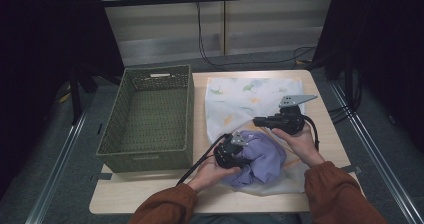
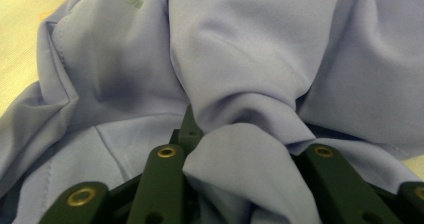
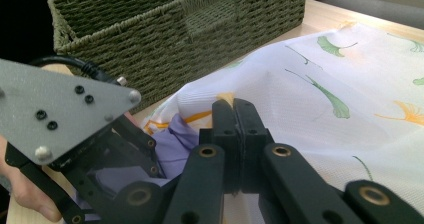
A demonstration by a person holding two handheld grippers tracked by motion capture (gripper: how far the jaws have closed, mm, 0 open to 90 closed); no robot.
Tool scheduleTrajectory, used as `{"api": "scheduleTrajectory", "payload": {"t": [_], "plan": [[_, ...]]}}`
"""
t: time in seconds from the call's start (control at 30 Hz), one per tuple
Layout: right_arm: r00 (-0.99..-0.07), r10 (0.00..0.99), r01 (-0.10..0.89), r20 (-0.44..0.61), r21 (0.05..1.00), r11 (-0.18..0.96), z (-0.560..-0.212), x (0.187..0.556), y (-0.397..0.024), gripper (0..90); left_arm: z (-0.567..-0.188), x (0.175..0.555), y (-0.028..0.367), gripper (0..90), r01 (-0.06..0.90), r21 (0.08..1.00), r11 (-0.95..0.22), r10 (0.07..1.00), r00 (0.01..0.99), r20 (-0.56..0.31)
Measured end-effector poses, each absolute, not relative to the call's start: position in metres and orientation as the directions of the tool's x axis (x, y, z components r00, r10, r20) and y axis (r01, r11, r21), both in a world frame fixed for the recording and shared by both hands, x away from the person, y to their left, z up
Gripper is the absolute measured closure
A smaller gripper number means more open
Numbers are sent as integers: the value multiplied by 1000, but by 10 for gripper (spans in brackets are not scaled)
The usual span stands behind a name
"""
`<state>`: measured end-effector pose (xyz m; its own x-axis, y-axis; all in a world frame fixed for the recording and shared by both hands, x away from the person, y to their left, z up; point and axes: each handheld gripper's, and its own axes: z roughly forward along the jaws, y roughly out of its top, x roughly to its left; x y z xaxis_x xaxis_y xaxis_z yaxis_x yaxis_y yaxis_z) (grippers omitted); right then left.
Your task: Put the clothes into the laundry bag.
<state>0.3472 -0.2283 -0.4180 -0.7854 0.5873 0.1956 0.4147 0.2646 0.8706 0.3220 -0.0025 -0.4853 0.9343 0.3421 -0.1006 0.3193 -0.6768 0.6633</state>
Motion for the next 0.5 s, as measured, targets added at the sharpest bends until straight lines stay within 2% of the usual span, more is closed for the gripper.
{"api": "scheduleTrajectory", "payload": {"t": [0.4, 0.5], "plan": [[-788, 584, 427, 193, 855, 294, -426, 348, -228, 897, -477, 319, 1, 502, 307, 720, -622, 338, 935, -106], [-786, 587, 428, 194, 856, 290, -426, 348, -229, 896, -471, 318, 5, 410, 317, 738, -595, 348, 930, -119]]}}
